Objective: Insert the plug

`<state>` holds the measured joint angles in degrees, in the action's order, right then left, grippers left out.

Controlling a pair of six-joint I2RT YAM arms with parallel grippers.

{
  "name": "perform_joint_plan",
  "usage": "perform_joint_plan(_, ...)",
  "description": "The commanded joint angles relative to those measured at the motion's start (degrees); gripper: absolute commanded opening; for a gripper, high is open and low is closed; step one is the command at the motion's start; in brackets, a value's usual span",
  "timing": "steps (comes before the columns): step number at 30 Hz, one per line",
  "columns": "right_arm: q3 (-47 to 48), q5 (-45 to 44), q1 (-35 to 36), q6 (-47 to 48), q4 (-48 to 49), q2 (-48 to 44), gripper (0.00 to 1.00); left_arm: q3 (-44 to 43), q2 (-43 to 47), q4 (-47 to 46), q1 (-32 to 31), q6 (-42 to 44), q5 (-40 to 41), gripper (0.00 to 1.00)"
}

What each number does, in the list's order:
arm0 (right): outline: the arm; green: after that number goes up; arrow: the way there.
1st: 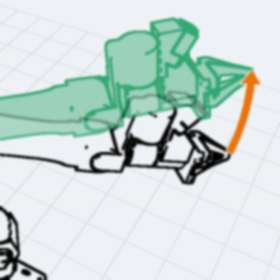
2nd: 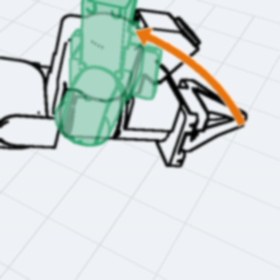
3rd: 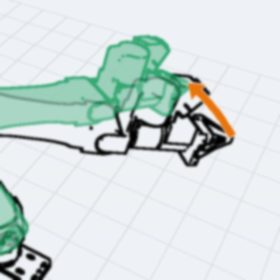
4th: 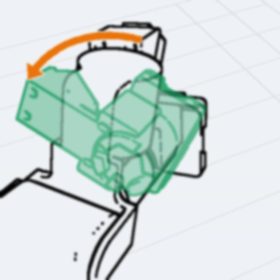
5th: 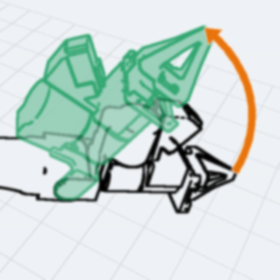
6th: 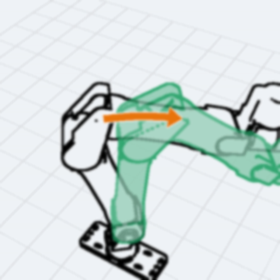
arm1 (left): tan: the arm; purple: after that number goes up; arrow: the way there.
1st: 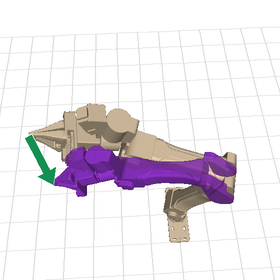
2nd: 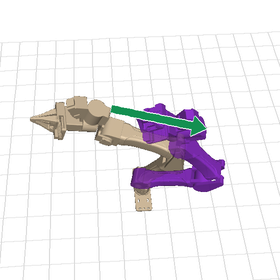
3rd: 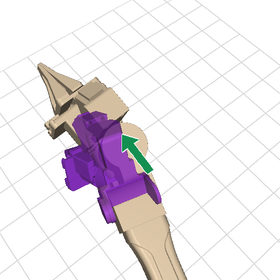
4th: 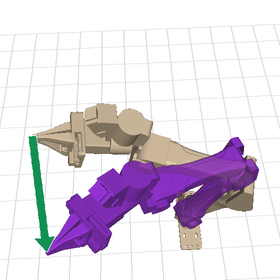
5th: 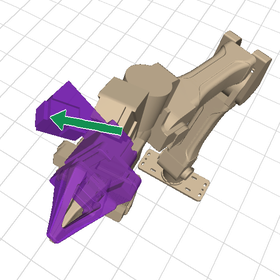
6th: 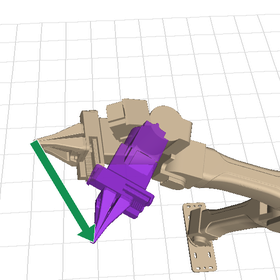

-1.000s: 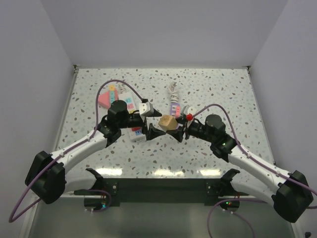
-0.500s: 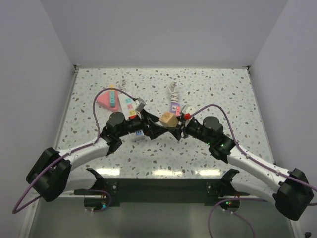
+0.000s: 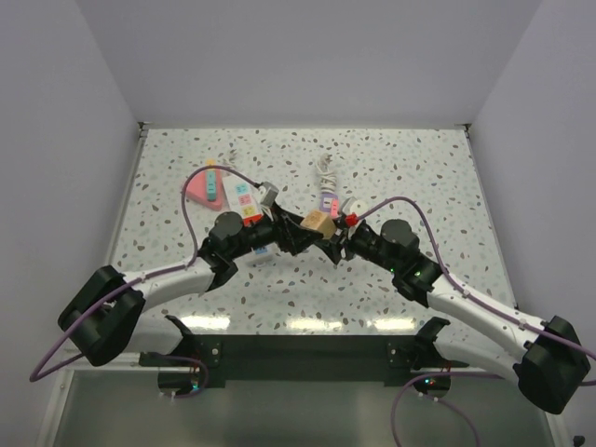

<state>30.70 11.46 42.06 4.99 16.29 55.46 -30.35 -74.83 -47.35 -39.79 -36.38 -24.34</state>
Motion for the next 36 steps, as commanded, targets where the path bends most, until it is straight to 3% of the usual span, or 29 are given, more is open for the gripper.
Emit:
perform_joint_plan(1, 0.5, 0.0, 0.5, 0.6, 4.4, -1.0, 0.00, -3.0, -0.9, -2.7, -2.1, 0.8, -0.4, 0.71)
perform_joint_plan(5, 0.7, 1.1, 0.6, 0.5, 4.8, -0.4, 0.00, -3.1, -1.9, -3.6, -2.5, 1.7, 0.0, 0.48)
perform_joint_plan(6, 0.8, 1.4, 0.5, 0.5, 4.6, 0.2, 0.00, -3.1, -2.6, -4.1, -2.5, 1.8, -0.3, 0.30)
perform_joint_plan(8, 1.6, 1.5, 0.5, 0.5, 3.2, 0.8, 0.00, -3.4, -3.1, -4.7, -2.6, 3.4, -1.0, 0.06)
perform_joint_plan(9, 1.9, 1.4, 0.5, 0.6, 2.8, 1.2, 0.00, -3.4, -3.2, -4.4, -2.6, 4.4, -0.8, 0.00)
perform_joint_plan(12, 2.4, 2.1, 0.4, 0.3, 1.6, 0.8, 0.45, -3.2, -1.8, -0.9, -2.5, 10.9, 0.2, 0.00)
perform_joint_plan(14, 3.1, 4.9, 0.6, 0.2, 0.3, 0.1, 0.62, -3.6, -0.6, 4.4, -1.4, 15.9, 0.3, 0.00)
perform_joint_plan(19, 5.8, 12.8, 0.4, 2.2, -3.3, -1.3, 0.66, -0.9, 6.4, 8.5, 3.6, 19.2, -4.4, 0.00)
perform_joint_plan(22, 9.3, 18.8, 0.2, 4.7, -8.7, -1.3, 0.80, -0.5, 9.2, 12.1, 4.5, 22.0, -4.8, 0.00)
perform_joint_plan(36, 20.9, 37.3, -6.0, 16.6, -24.4, 1.8, 0.84, 4.7, 18.9, 15.9, 5.0, 30.5, -15.6, 0.00)
